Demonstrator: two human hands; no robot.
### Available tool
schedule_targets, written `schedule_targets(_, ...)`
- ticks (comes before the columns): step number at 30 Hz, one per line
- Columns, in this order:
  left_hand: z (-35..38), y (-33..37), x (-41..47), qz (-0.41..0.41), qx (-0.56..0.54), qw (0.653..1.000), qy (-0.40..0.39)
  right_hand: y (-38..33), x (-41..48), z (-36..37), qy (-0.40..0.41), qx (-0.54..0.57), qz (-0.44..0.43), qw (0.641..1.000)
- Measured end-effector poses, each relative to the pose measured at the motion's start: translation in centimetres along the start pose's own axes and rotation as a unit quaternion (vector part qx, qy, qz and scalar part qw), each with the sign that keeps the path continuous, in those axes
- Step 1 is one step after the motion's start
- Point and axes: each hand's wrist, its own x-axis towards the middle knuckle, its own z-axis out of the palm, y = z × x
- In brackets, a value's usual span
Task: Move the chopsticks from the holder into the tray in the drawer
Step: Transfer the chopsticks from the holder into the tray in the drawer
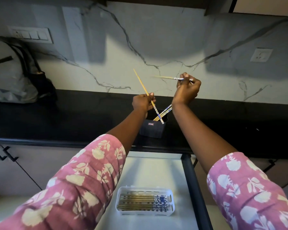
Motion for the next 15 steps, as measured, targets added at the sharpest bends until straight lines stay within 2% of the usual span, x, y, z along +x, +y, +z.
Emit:
schedule_targets(5,0.9,0.5,-0.5,-0.025,-0.102,0.994,-0.013,1.0,-2.0,-0.8,0.031,0.096,0.104,0.989)
schedule_targets(11,0.9,0.5,-0.3,-0.011,-0.133,0.991,0.003,3.3,-3.1,-3.2,0.049,0.014,0.205,0.977)
schedule_targets(13,0.9,0.3,-0.5,-0.015,-0.141,0.990,0.007,3.9,-3.3,-4.0,0.055,-0.036,0.267,0.962)
schedule_targets(15,0.8,0.2,-0.7,-0.015,-0.144,0.989,0.002,4.3,-3.6,-4.7,0.029,-0.034,0.344,0.938)
